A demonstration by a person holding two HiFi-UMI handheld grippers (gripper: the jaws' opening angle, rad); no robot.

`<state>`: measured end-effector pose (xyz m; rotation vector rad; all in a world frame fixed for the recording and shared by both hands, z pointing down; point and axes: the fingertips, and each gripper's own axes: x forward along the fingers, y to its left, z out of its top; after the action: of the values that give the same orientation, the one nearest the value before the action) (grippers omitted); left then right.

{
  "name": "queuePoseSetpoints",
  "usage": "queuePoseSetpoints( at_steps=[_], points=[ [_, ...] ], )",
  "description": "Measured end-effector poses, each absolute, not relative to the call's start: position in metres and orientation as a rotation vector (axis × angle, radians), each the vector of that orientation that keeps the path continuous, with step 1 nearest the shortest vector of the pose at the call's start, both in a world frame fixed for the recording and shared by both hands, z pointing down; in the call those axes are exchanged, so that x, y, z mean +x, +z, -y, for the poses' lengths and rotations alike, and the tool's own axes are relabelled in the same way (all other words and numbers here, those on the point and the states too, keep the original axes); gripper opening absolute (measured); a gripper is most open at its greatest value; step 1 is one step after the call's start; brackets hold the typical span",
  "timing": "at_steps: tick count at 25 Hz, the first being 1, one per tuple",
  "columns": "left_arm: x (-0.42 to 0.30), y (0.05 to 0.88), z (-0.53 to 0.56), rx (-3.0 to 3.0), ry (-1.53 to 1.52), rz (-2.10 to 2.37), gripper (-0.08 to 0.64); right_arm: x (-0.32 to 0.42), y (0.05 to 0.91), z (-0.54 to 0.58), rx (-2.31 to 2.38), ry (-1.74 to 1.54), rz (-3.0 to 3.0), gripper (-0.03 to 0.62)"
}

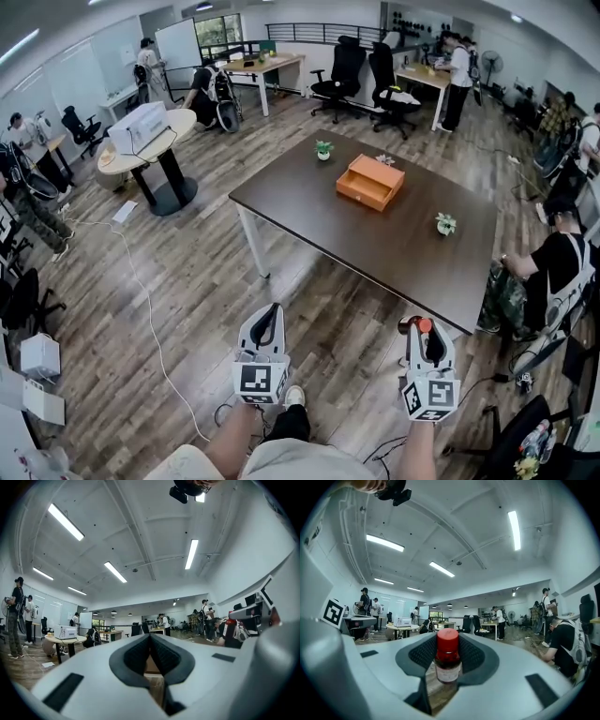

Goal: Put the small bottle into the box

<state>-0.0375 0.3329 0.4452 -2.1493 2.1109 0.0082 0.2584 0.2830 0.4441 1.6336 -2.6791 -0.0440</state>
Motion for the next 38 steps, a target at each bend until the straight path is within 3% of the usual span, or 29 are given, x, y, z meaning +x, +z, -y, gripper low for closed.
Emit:
queuePoseSetpoints(
  at_steps=[21, 38],
  points=[
    [-0.205, 0.449, -0.186, -2.164, 0.025, -2.162, 0.002, 0.079, 0.433, -0.121, 1.561, -0.048, 2.699, 0.137],
    [-0.231, 0.453, -0.108, -2.159, 0.011, -2.164, 0.002, 0.06, 0.442, -0.04, 1.585, -0.044, 2.696, 0.137]
  ],
)
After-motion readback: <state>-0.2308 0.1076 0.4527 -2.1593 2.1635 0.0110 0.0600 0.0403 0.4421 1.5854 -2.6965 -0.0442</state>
